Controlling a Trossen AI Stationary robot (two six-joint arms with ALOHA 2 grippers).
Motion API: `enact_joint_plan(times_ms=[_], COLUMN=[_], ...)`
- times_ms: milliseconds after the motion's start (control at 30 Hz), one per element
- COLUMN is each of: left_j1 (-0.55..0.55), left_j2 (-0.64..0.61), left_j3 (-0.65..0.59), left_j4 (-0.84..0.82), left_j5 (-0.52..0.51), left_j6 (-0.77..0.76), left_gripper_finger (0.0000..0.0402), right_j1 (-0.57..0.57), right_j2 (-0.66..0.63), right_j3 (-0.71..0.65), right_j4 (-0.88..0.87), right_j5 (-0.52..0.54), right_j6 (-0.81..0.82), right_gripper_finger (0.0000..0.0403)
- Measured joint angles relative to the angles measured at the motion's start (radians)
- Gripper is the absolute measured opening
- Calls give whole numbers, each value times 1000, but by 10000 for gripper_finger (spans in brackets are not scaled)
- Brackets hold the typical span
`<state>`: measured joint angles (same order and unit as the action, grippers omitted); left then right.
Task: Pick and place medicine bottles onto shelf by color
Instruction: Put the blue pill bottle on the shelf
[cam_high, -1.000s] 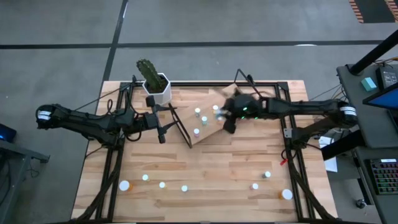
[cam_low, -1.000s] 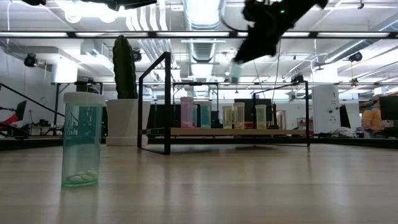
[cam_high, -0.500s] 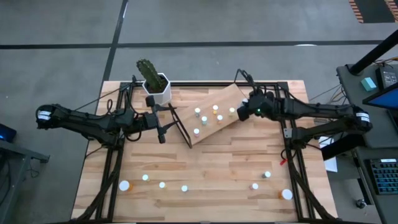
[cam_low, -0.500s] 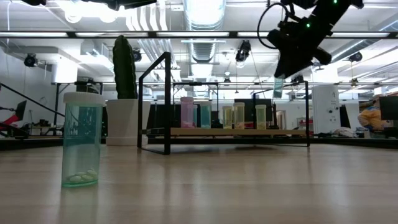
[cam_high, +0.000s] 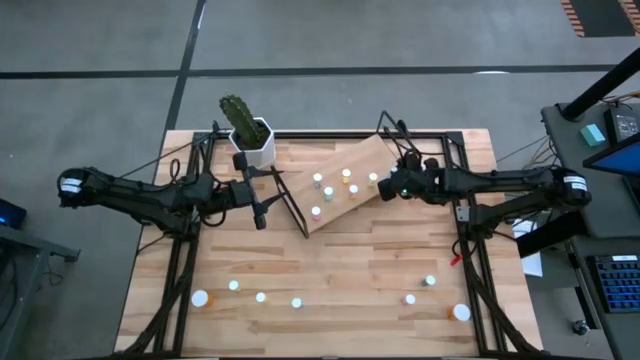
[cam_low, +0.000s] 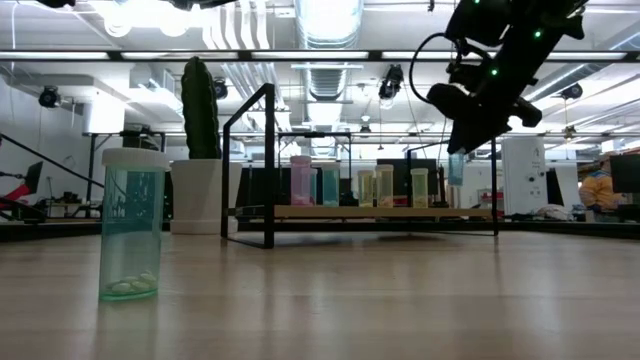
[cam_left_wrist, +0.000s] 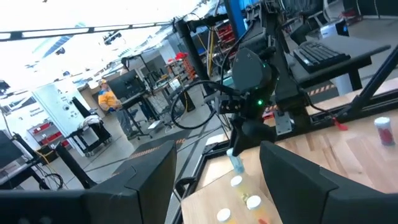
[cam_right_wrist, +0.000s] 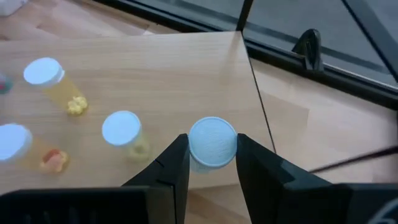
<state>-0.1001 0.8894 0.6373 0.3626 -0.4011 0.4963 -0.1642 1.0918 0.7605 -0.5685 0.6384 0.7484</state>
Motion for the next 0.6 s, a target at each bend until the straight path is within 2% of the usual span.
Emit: enact_joint_plan(times_ms=[300,600], left_j1=[0,0], left_j2=[0,0], left_j3=[-1,-2], left_j4=[6,13], left_j5=[0,0], left_j6=[8,8], left_gripper_finger=[215,215], right_j1=[-2,-20], right_j2=[88,111], right_j3=[0,0], right_j4=[64,80], right_j5=[17,20], right_j6=[-39,-41], right_gripper_finger=[105,106])
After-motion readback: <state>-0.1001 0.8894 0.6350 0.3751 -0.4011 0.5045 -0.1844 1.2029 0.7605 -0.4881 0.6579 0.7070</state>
